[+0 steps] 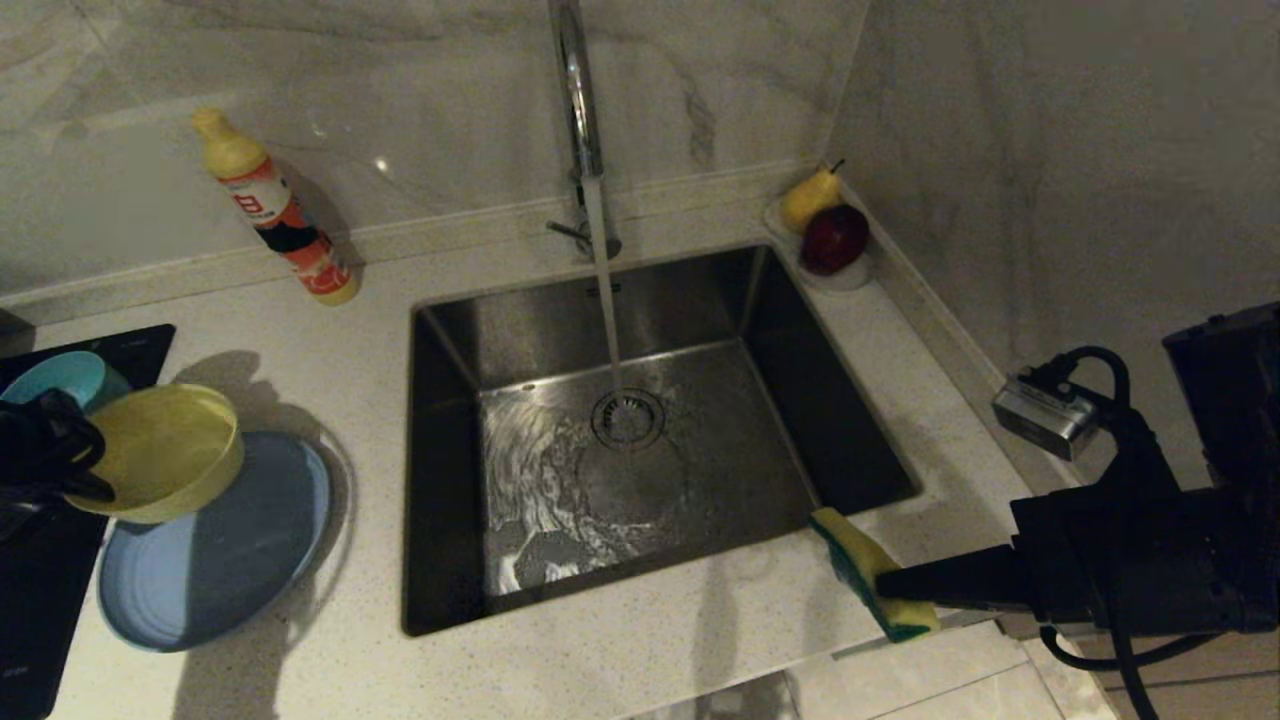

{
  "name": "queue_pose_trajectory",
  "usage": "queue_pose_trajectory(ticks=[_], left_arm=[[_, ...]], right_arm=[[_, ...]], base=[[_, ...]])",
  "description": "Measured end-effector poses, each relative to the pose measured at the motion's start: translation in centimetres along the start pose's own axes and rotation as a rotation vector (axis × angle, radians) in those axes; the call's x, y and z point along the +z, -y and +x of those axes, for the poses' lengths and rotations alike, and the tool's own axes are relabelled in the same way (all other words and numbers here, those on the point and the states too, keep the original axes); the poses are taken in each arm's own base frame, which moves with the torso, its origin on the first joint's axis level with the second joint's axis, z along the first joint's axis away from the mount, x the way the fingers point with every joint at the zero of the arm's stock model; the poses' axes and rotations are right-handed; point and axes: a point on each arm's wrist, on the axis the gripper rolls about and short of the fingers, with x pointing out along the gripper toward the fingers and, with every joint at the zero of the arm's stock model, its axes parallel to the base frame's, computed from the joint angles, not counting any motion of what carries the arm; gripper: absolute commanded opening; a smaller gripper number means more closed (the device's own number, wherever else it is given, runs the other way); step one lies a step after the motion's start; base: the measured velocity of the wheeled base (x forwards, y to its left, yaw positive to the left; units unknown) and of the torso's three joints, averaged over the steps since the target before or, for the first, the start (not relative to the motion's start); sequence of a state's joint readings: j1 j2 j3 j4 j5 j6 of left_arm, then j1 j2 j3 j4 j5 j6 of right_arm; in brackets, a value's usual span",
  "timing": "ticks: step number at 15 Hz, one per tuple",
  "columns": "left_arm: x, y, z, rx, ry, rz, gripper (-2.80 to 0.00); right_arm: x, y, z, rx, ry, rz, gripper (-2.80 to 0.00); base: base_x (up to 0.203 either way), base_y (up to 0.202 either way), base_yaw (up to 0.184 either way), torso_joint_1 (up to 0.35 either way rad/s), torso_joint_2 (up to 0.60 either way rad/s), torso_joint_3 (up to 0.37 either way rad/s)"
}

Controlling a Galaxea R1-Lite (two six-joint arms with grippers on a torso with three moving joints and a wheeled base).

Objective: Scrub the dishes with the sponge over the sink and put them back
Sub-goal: Wash the bowl

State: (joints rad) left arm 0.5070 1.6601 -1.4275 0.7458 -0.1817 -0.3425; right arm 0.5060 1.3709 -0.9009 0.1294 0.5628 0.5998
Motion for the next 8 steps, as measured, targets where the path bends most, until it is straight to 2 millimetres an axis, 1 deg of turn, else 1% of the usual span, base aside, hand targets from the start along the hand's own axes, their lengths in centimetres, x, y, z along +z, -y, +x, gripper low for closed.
queue_pose_trajectory(ticks=[3, 4, 6, 8], left_arm=[[0.0, 1.1, -3.7, -0.076, 0.062, 0.012, -2.8], [-0.2, 1.7, -4.6, -0.108, 0.07, 0.015, -2.8], [-1.2, 4.1, -5.7, -0.18, 0.059, 0.039, -2.8], [-3.1, 7.6, -6.3, -0.274, 0.003, 0.077, -2.8]], right_arm=[[-0.1, 0.1, 0.1, -0.003, -0.005, 0.003, -2.8], [-0.1, 0.1, 0.1, -0.003, -0.006, 0.004, -2.8], [-0.1, 0.2, 0.2, -0.004, -0.009, 0.006, -2.8], [-0.3, 0.4, 0.3, -0.008, -0.015, 0.01, -2.8]], base=[[0.0, 0.0, 0.0, 0.0, 0.0, 0.0], [0.0, 0.0, 0.0, 0.0, 0.0, 0.0], [0.0, 0.0, 0.0, 0.0, 0.0, 0.0], [0.0, 0.0, 0.0, 0.0, 0.0, 0.0]])
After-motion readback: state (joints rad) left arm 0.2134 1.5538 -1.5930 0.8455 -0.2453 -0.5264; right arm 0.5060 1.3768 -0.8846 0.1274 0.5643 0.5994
